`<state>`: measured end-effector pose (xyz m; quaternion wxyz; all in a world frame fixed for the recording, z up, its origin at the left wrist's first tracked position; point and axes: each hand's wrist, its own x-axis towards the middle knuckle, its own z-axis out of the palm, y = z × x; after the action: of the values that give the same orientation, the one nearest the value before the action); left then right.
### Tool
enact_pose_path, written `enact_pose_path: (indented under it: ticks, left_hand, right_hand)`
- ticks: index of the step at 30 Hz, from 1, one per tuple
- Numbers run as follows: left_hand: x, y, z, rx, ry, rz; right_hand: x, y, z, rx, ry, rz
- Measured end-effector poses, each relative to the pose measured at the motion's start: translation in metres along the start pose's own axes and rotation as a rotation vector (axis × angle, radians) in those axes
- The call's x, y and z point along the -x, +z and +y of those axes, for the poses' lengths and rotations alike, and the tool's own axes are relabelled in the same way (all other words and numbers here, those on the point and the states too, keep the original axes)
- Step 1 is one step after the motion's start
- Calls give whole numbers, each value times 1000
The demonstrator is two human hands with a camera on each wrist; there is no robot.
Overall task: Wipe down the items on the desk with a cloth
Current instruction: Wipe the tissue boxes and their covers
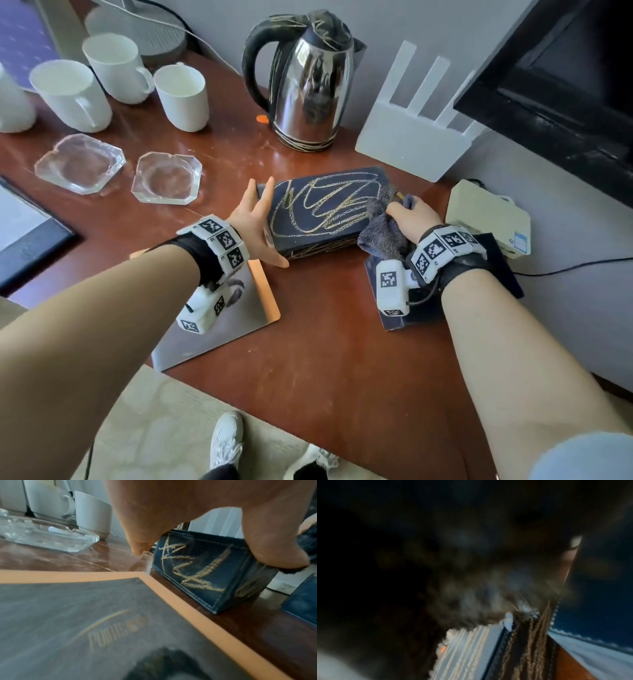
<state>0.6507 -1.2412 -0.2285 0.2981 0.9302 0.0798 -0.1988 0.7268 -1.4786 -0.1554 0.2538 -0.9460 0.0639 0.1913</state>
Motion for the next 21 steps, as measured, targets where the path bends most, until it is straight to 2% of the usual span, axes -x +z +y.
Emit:
enact_pose_path:
  ticks: [5,11,18,21]
  left_hand:
    - [-10,-5,-4,-101,34,-9]
    - [-4,-10,-6,-5,143,80]
    - [38,-52,-11,68,291,255]
    - [67,-63,-10,89,327,283]
  right_hand:
    - [-6,-3,4,-47,38,7]
    - [-5,1,7,-105,15,43]
    - [28,-13,-14,-262,-106,134]
    - [56,-20,-20,-312,-145,165]
